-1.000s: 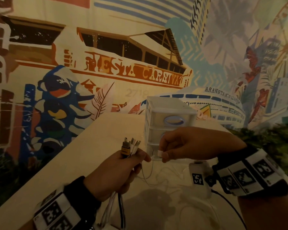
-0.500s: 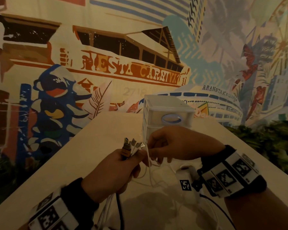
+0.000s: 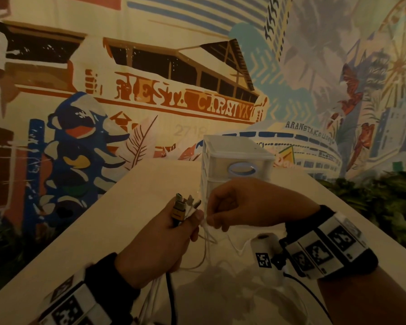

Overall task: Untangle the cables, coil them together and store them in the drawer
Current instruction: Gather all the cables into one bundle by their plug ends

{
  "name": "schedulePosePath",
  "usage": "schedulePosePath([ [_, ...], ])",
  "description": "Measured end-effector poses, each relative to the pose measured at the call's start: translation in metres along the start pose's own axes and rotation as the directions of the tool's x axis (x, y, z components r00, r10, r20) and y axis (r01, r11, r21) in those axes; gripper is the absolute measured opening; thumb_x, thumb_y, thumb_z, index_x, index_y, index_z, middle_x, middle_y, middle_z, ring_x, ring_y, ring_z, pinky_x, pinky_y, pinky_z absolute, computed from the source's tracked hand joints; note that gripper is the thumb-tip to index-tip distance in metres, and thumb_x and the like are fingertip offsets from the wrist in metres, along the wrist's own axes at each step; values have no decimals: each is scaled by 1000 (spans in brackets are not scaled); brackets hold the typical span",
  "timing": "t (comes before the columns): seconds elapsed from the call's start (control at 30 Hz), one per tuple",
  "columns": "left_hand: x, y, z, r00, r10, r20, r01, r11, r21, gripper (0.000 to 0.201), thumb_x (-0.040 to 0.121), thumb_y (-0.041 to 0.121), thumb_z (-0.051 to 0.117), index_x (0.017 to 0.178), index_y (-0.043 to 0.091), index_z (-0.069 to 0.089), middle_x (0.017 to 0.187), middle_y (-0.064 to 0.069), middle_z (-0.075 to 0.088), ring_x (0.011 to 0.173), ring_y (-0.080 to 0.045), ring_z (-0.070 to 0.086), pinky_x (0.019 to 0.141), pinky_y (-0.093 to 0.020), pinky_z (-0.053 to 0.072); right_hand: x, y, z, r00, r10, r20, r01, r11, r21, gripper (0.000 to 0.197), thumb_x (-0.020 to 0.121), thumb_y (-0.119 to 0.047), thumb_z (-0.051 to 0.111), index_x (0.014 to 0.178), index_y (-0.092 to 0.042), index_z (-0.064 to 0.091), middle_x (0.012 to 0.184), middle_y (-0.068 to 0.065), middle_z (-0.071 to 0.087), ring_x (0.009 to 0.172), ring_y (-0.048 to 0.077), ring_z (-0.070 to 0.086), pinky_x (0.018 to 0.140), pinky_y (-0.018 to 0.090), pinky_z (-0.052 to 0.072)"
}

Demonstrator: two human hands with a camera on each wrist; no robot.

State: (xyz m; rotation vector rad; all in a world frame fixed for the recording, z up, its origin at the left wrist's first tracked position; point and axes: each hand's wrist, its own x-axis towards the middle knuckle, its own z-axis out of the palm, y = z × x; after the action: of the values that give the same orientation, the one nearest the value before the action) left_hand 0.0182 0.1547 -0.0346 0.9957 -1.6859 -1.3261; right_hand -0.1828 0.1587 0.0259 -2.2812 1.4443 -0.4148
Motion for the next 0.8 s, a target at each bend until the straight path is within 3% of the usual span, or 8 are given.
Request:
schedulePosePath([
  [0.17,-1,3,-3,1000,-6,5,7,996,-89,35,98,34,51,89,1,47,51,-8,25,35,-12,19,36,-18,22,0,13,-8,946,8,-324,-10,1000,-4,11,100,-25,62,110,-26,66,100,-8,71,84,4,70,75,18,55],
  [0.3,-1,1,-4,997,35,-63,-41,994,-102,29,100,26,50,98,-3,47,63,-18,32,38,-15,19,36,-20,22,10,25,3,983,115,-145,-131,986,-106,29,106,-35,48,133,-35,56,125,-8,64,110,8,63,96,28,51],
  [0.37,-1,1,-3,996,11,-85,-20,994,-108,25,101,23,49,91,0,48,53,-14,26,35,-13,17,36,-18,20,14,32,9,983,175,-58,-183,962,-203,37,105,-39,48,141,-33,52,135,-5,59,120,13,57,104,34,47],
  [0.47,0,2,-1,994,-12,-108,0,994,-109,25,101,23,49,86,3,50,45,-2,24,33,-11,16,36,-19,19,16,42,10,968,241,-77,-253,928,-275,47,99,-45,57,143,-31,49,133,-6,56,116,13,56,100,31,46],
  [0.53,0,2,-1,992,-11,-122,-3,994,-113,24,101,23,50,88,2,51,45,-1,25,33,-10,17,36,-19,20,14,48,8,957,267,-110,-288,919,-268,44,96,-48,61,136,-31,55,117,-12,57,100,9,56,86,23,43],
  [0.63,0,2,-2,990,-7,-142,-9,994,-113,24,101,22,50,91,1,51,46,-2,27,33,-10,19,37,-18,20,9,52,2,948,285,-139,-313,915,-256,24,97,-50,60,107,-31,70,84,-17,56,77,1,52,66,20,36],
  [0.7,0,1,-2,987,-10,-159,-5,995,-96,24,101,23,50,94,0,51,46,-1,28,33,-11,21,37,-18,21,4,52,-4,949,266,-167,-298,930,-215,29,99,-49,55,89,-30,74,75,-13,59,70,3,53,64,21,36],
  [0.8,2,-1,-4,986,-26,-166,13,997,-81,21,100,22,51,99,1,51,46,1,29,34,-10,23,38,-20,23,-4,50,-17,939,231,-254,-274,950,-148,34,101,-46,52,84,-28,75,76,-11,66,72,14,58,72,32,44],
])
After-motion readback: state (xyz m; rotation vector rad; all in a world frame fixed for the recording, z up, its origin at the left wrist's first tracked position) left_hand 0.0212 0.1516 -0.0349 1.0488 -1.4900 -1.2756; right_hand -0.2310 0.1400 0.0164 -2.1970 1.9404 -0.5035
